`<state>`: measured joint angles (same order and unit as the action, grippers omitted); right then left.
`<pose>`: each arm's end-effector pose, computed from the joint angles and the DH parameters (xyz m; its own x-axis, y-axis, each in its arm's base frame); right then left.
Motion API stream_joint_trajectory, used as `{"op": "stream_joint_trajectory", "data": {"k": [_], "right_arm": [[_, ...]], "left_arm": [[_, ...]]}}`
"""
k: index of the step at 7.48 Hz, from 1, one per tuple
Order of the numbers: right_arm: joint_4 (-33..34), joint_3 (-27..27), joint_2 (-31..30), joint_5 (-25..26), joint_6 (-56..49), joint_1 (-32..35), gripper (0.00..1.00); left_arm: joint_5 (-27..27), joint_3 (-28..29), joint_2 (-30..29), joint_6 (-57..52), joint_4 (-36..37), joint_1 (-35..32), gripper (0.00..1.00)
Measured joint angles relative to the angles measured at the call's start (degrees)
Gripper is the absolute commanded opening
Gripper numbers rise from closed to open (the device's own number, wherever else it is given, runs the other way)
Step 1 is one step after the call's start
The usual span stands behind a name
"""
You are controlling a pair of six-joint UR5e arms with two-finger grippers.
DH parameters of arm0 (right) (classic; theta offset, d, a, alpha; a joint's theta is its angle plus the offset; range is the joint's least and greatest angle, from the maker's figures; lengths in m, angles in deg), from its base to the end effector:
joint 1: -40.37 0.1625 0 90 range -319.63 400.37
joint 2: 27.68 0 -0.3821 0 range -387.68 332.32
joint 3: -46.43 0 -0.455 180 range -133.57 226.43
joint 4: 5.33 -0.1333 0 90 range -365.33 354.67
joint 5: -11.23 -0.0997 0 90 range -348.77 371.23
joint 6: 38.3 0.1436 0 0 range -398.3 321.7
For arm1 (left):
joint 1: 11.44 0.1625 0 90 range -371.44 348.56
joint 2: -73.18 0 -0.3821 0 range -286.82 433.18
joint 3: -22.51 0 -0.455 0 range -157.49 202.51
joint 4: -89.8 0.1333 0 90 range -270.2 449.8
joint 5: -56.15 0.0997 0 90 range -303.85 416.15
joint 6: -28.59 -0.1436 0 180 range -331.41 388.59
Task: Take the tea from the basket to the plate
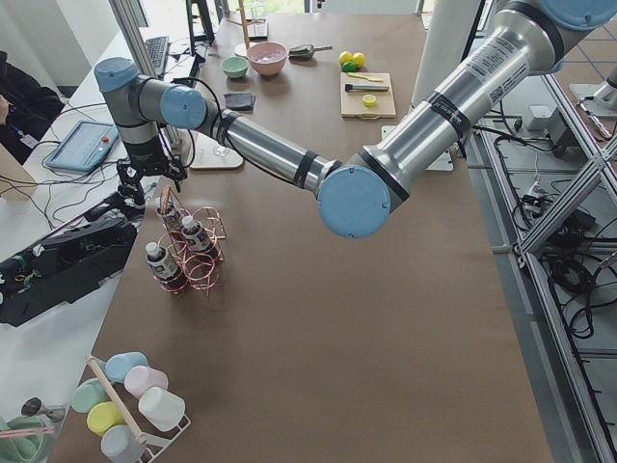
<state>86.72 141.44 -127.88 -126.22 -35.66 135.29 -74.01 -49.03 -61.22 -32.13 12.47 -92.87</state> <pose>0.0679 -0.4680 0.6886 0.6612 0.1959 0.7242 -0.1157 0.9804 -0.1596 0.0788 -0.7959 0.3204 0.2323 0.9668 -0.1068 -0.7109 0.2437 0.6598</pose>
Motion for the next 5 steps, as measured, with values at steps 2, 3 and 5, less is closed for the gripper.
{"op": "stream_joint_trajectory", "data": {"k": [2,3,5], "right_arm": [[-0.03,0.0,0.0,-0.01,0.0,0.0,1.0],[0.0,0.0,0.0,-0.01,0.0,0.0,1.0],[0.01,0.0,0.0,-0.01,0.0,0.0,1.0]], "left_arm": [[0.0,1.07,0.36,-0.5,-1.85,0.01,0.92],[0.0,1.48,0.47,-0.59,-2.31,0.02,0.78],[0.04,1.67,0.59,-0.66,-2.6,0.32,0.5]]}}
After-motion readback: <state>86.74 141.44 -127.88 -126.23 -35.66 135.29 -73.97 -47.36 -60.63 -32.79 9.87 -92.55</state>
